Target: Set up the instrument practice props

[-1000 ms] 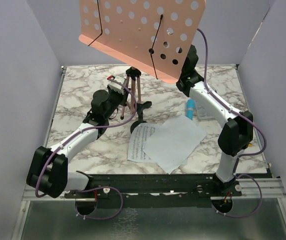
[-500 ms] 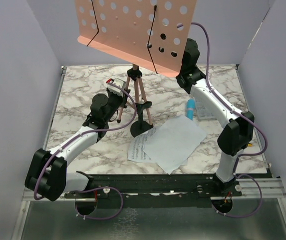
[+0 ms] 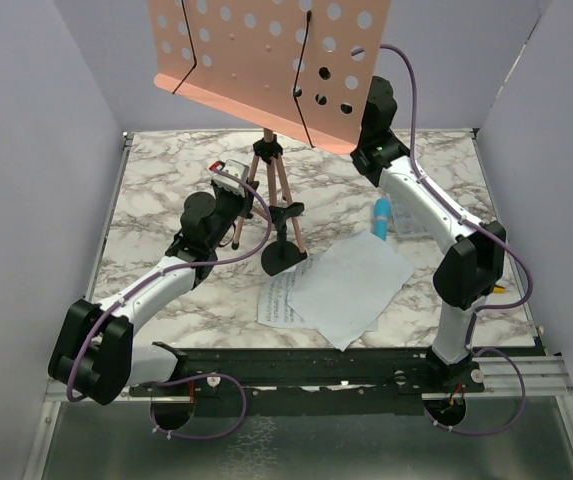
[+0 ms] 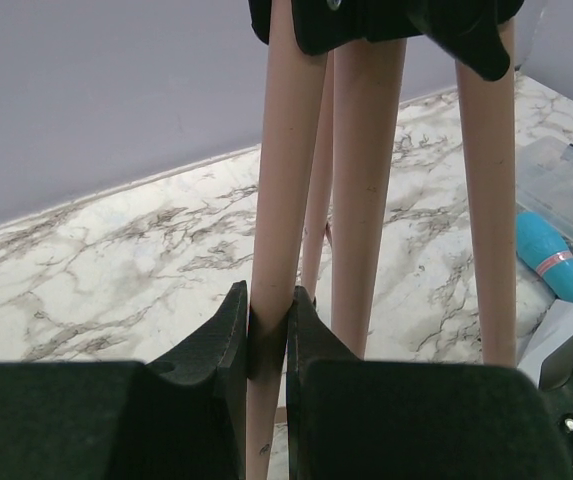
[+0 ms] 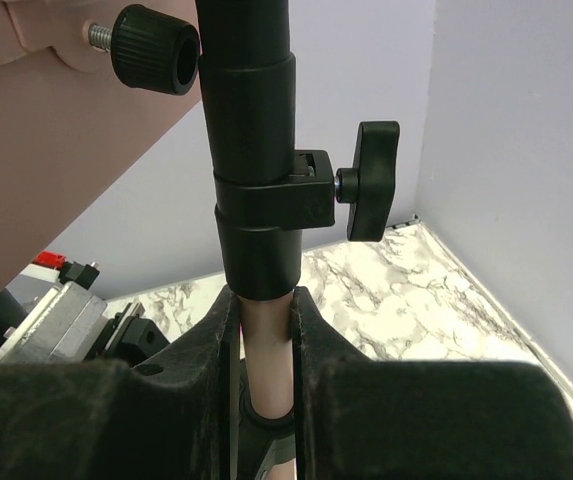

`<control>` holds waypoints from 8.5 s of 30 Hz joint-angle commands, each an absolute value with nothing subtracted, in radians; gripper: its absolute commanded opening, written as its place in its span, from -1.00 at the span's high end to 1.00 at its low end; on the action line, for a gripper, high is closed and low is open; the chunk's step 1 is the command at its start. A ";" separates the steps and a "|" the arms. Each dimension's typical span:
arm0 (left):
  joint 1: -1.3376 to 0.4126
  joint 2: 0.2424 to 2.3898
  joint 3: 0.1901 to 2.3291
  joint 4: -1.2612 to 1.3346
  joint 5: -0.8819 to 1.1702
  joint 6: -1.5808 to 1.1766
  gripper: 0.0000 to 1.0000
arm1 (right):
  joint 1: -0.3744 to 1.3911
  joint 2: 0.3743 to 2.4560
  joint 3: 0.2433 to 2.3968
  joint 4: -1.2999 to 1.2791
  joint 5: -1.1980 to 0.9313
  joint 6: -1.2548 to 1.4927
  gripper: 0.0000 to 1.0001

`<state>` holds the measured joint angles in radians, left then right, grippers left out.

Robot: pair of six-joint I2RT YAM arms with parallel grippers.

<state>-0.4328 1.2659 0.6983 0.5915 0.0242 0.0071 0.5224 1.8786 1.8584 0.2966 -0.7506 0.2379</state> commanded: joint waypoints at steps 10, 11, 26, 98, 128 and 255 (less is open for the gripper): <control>-0.408 1.327 0.612 0.583 -0.247 -0.166 1.00 | 0.466 1.829 2.061 0.708 -0.669 0.242 0.99; -0.408 1.331 0.607 0.592 -0.252 -0.169 1.00 | 0.464 1.838 2.073 0.711 -0.668 0.243 0.99; -0.418 1.345 0.532 0.673 -0.310 -0.153 1.00 | 0.451 1.835 1.979 0.827 -0.705 0.309 0.99; -0.671 1.297 0.495 0.577 -0.505 0.069 1.00 | 0.452 1.804 1.472 0.873 -0.930 0.443 -0.68; -0.757 1.360 0.557 0.557 -0.556 0.113 1.00 | 0.525 2.078 1.838 0.952 -1.132 0.715 0.15; -0.500 1.598 0.620 0.174 -0.665 0.004 1.00 | 0.494 2.246 2.435 0.665 -0.742 0.502 0.99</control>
